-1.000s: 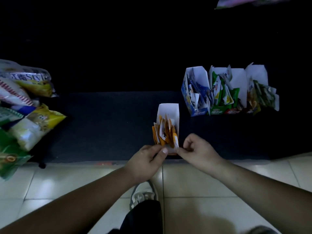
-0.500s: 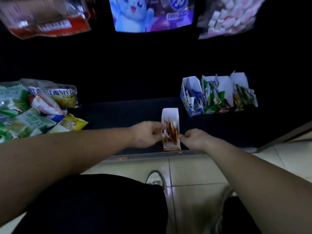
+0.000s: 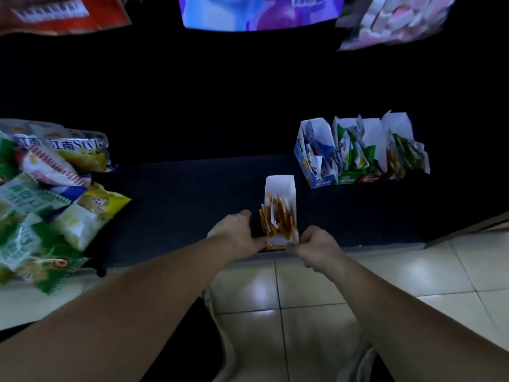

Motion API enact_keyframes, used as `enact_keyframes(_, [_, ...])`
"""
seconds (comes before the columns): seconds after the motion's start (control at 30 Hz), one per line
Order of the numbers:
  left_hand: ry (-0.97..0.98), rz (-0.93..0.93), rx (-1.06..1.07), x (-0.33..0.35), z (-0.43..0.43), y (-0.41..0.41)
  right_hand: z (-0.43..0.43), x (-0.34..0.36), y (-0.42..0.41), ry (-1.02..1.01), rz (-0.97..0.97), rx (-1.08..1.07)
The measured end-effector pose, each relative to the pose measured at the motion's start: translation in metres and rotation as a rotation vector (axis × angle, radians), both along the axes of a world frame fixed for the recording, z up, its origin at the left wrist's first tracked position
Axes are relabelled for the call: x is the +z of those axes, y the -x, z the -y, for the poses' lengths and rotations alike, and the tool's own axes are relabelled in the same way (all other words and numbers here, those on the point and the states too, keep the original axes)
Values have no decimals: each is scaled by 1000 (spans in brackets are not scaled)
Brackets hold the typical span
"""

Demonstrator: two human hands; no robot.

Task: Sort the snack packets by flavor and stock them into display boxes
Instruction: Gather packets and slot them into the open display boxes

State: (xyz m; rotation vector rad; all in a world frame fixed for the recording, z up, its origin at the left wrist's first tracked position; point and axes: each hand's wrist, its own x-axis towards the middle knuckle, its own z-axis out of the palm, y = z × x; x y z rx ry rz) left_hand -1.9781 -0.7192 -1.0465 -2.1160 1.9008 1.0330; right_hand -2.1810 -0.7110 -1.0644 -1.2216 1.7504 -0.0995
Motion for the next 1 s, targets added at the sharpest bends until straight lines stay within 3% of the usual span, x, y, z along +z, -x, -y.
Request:
enact_keyframes(0.1, [-82,-115,28,-10,9,-1,10,-13,1,43,41,-47])
enact_keyframes(0.27, [53,-244,74,-29,23,10,46,2,-6,194,133,-107])
enact_keyframes(0.37, [111,-261,115,-33,31,16,70,18,-9,161,226,-71])
enact_keyframes(0.5, [131,-336,232,-33,41,12,83,12,6,125,116,62])
enact_keyframes(0.63, [150,-420,316,-32,42,15,78,-11,17,95,83,43])
enact_keyframes(0.8, [242,-249,255,-31,45,26,72,-36,7,167,144,13])
enact_keyframes(1.0, [246,-350,270,-36,51,21,75,-45,20,223,144,36])
